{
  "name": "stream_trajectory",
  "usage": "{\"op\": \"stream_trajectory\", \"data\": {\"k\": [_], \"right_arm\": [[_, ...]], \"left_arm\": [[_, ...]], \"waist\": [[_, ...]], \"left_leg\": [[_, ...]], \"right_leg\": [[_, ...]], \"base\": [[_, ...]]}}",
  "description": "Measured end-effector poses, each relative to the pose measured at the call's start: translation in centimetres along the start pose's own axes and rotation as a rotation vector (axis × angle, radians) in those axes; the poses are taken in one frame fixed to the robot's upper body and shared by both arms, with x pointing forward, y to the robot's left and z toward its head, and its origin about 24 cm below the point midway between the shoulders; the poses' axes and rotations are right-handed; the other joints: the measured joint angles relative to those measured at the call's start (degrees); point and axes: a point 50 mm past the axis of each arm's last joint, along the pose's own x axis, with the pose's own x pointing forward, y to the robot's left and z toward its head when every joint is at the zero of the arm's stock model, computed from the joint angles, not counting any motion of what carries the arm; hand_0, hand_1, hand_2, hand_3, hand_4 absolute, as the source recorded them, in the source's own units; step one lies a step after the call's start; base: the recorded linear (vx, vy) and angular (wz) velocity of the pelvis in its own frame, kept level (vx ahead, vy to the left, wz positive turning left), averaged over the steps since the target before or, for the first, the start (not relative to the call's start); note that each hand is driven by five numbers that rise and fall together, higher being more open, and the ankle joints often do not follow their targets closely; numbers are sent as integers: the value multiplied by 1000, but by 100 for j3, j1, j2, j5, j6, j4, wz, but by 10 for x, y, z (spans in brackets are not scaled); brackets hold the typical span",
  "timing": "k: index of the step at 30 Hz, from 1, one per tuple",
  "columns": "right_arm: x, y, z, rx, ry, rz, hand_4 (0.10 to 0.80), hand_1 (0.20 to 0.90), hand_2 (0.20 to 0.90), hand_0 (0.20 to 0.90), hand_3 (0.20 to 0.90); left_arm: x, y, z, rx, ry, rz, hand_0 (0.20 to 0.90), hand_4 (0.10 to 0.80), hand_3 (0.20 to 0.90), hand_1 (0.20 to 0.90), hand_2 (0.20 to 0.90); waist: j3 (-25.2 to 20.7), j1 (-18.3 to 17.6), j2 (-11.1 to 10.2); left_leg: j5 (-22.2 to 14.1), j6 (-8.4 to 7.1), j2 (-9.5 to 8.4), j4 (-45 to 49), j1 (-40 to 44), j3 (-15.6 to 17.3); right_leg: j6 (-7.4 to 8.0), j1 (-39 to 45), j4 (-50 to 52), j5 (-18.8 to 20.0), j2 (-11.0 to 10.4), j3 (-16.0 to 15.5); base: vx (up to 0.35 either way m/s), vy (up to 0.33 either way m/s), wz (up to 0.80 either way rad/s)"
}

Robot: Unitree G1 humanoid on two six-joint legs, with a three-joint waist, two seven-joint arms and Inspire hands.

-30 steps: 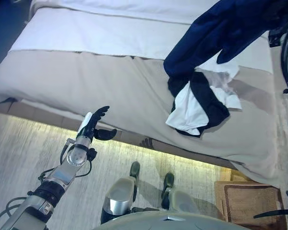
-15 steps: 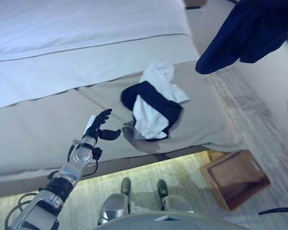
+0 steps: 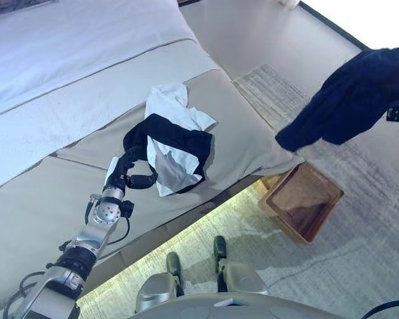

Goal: Pick up the clothes from the bed and place them into the basket

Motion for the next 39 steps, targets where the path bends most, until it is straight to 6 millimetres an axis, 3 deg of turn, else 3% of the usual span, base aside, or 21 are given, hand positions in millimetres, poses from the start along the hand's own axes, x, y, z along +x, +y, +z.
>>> {"op": "stream_trajectory", "data": {"k": [5, 19, 26, 32, 39], "right_arm": [[-4, 8, -17, -43, 38, 14, 100, 300, 300, 300, 200], [-18, 18, -75, -140, 199, 12, 100, 300, 300, 300, 200], [-20, -1, -104, -243, 306, -79, 100, 300, 300, 300, 200], [-23, -18, -119, -293, 363, -176, 100, 300, 300, 300, 200], [-22, -38, -117, -359, 346, -259, 100, 300, 300, 300, 200]], "left_arm": [[-1, -17, -1, -33, 13, -44, 900, 800, 900, 900, 900], [-14, -22, -15, -66, 42, -99, 900, 800, 900, 900, 900], [-19, -26, -15, -81, 31, -130, 900, 800, 900, 900, 900], [-20, -29, -7, -92, -14, -143, 900, 800, 900, 900, 900], [-20, -33, -4, -86, -23, -166, 900, 800, 900, 900, 900]], "waist": [[-32, -130, 145], [-44, -141, 817], [15, -163, 1210], [78, -282, 1414], [129, -467, 1546]], "left_leg": [[3, 0, 71, 3, -18, -2], [49, -64, 127, -71, -52, -29], [102, -91, 115, -71, -231, -14], [116, -111, 118, -71, -329, 19], [131, -134, 125, -70, -323, 53]], "right_leg": [[-35, -40, -4, 56, 96, 83], [-72, -98, -10, 82, 128, 62], [-70, -279, -15, 82, 102, 45], [-70, -381, -11, 83, 101, 45], [-64, -388, -13, 79, 108, 84]], "base": [[40, -54, -9], [18, -84, 1], [-18, -26, 1], [-4, -6, -1], [-3, 0, -1]]}}
